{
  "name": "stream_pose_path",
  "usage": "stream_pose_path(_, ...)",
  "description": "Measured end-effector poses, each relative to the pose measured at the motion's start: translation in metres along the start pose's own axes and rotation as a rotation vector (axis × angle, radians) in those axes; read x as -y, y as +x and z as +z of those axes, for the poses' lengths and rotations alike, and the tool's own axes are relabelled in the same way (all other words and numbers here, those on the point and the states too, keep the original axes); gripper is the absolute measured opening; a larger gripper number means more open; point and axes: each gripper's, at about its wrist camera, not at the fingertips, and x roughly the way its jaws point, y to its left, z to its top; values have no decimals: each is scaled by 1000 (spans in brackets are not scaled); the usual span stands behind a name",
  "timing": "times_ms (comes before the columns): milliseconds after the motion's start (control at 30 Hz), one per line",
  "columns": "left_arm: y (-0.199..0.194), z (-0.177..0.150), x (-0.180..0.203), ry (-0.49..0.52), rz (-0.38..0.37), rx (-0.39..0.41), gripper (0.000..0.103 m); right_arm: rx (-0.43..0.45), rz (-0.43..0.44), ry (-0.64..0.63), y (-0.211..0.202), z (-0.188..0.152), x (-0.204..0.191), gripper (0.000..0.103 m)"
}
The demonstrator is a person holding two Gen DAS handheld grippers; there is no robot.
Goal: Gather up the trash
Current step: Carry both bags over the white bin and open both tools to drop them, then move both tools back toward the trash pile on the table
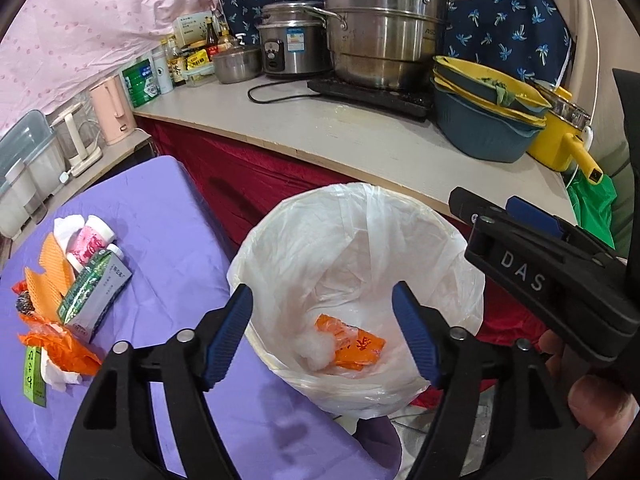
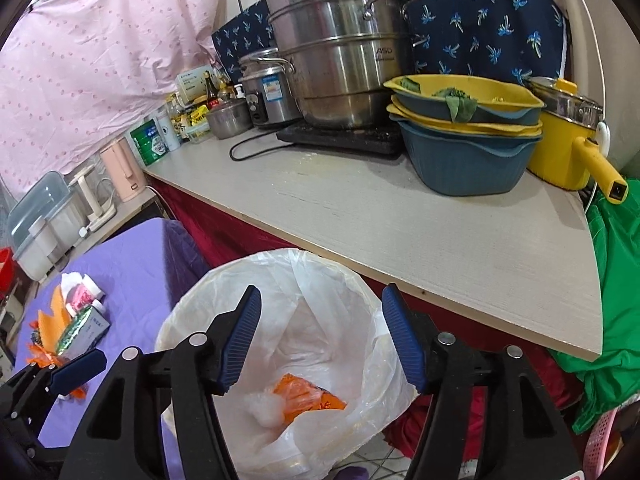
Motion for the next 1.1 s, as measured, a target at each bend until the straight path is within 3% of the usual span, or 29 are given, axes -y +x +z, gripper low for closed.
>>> stream_pose_path(500,-38,1,-33,-77,27,54,74,68,28,-35,-37,10,-26,67)
stream_pose_path(600,-46,-2,-42,-91,42,67,78,73,36,-48,-42,10,-33,68)
stream_pose_path(1100,-84,-37,-123,-211,183,78,92,52,138,-147,-58,-9,-100,69)
